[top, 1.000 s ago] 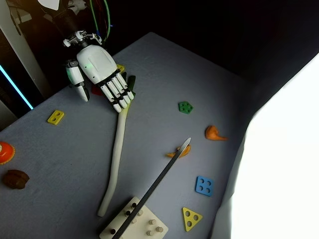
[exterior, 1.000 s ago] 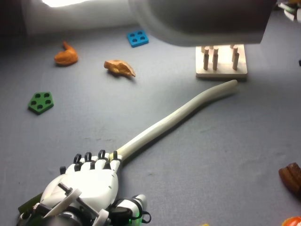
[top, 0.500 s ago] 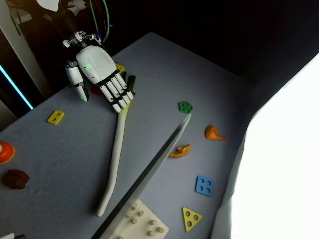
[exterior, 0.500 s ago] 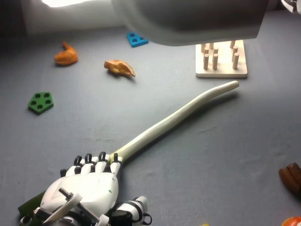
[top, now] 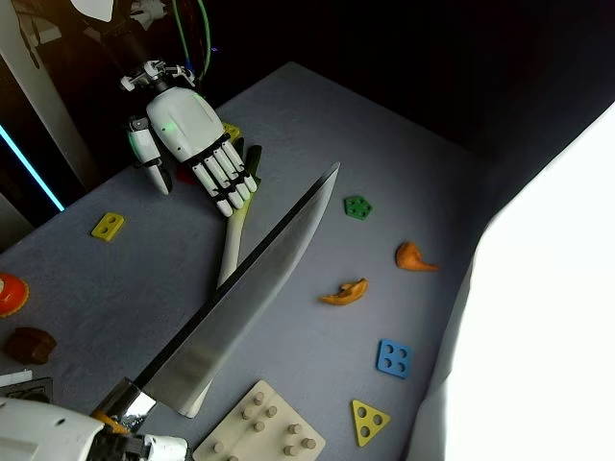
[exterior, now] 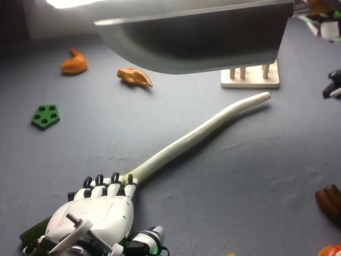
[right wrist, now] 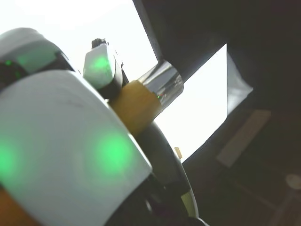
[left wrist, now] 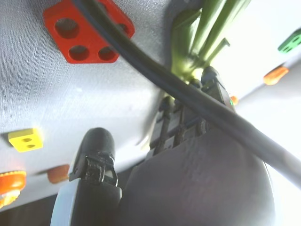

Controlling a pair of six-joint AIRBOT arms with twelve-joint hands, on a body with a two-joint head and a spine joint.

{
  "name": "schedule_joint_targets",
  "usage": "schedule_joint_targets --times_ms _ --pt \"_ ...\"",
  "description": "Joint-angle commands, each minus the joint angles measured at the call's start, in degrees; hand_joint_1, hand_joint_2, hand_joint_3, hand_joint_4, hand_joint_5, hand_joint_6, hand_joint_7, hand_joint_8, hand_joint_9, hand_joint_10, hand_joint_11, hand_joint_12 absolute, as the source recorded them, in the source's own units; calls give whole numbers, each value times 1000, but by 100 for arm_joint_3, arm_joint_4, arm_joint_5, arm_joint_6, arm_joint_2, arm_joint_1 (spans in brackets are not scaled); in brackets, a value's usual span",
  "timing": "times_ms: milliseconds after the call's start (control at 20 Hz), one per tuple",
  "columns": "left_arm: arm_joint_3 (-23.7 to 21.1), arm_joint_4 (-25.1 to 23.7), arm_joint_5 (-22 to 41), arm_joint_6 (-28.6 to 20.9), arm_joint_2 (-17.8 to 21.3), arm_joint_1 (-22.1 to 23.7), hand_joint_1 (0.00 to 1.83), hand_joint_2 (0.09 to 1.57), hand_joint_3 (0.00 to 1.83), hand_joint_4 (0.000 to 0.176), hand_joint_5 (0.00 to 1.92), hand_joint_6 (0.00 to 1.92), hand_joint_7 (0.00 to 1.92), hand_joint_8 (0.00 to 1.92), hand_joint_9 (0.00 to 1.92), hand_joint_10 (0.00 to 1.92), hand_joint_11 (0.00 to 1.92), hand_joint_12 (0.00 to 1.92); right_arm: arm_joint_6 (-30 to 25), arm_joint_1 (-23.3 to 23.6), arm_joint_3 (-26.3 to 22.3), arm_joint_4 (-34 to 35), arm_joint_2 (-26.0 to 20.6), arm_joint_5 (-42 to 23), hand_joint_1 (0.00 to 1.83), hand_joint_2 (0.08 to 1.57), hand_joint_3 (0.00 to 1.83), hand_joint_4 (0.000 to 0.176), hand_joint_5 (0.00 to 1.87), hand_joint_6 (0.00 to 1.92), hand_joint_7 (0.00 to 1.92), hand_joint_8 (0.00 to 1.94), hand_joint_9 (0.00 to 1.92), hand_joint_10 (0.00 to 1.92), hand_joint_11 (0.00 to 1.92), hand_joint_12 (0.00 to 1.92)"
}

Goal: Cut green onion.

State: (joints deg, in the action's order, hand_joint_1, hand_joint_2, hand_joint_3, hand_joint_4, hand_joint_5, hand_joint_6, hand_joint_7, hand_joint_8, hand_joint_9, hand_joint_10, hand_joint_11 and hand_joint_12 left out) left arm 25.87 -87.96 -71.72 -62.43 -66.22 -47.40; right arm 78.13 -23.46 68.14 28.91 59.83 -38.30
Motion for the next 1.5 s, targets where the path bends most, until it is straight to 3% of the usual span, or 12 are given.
schedule_joint_targets --times_ms 0,150,200,550,800,1050,1150,1450 --pt "-15 68 -117 2 -25 -38 115 1441 0 0 13 4 1 0 0 0 0 0 201 7 -64 195 -69 -984 1570 900 567 176 1364 1921 1514 1941 1576 1921 1620 1921" --pt "-16 66 -117 2 -26 -28 114 1443 0 0 0 0 0 0 0 0 0 0 461 -187 -317 362 -53 -1279 1617 865 561 176 1333 1921 1514 1941 1591 1921 1639 1921" --pt "-18 60 -117 3 -27 -28 188 1433 0 0 2 1 0 0 0 0 0 0 515 -284 -378 396 -21 -1304 1624 874 573 176 1344 1921 1512 1941 1584 1921 1620 1921" --pt "-10 53 -117 3 -28 1 238 1429 0 0 30 7 0 0 0 0 0 0 607 -751 -427 421 273 -1909 1592 890 631 176 1310 1921 1463 1941 1545 1921 1569 1921" --pt "-10 31 -117 3 -29 21 140 1444 4 0 18 1 0 0 0 0 0 0 615 -870 -464 703 343 -1899 1609 893 601 176 1353 1921 1483 1941 1566 1921 1598 1921" --pt "0 9 -117 3 -28 17 111 1455 4 0 16 4 0 0 0 0 0 0 614 -983 -479 702 401 -1786 1579 894 588 176 1235 1921 1479 1941 1572 1921 1597 1921" --pt "1 5 -117 3 -28 19 151 1451 0 0 30 8 5 1 0 0 0 0 613 -1036 -478 702 422 -1785 1581 829 727 176 1208 1916 1529 1941 1610 1921 1631 1921" --pt "12 6 -117 3 -28 16 122 1453 2 0 9 1 0 0 0 0 0 0 597 -1186 -472 701 459 -1777 1575 777 783 176 1299 1921 1528 1941 1614 1921 1614 1921"
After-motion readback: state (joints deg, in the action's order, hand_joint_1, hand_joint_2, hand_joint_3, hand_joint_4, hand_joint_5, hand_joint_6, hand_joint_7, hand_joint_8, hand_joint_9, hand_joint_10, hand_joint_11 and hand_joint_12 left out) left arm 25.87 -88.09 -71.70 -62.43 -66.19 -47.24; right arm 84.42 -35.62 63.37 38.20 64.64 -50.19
